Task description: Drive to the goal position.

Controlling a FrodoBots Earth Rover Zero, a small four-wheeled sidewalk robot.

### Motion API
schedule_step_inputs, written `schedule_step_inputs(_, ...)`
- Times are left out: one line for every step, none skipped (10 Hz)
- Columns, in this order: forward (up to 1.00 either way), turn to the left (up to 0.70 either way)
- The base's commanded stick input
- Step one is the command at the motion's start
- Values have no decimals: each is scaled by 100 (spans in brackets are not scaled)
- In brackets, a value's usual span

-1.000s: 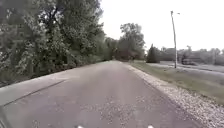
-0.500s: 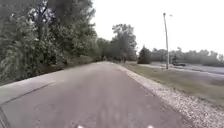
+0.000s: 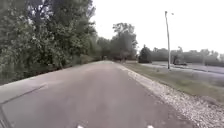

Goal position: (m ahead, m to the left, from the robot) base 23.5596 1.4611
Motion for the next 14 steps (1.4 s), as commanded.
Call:
schedule_step_inputs(70,0)
schedule_step_inputs(70,0)
schedule_step_inputs(70,0)
schedule_step_inputs(70,0)
schedule_step_inputs(70,0)
schedule_step_inputs(70,0)
schedule_step_inputs(70,0)
schedule_step_inputs(70,0)
schedule_step_inputs(70,0)
schedule_step_inputs(70,0)
schedule_step_inputs(70,0)
schedule_step_inputs(70,0)
schedule_step_inputs(70,0)
schedule_step_inputs(70,0)
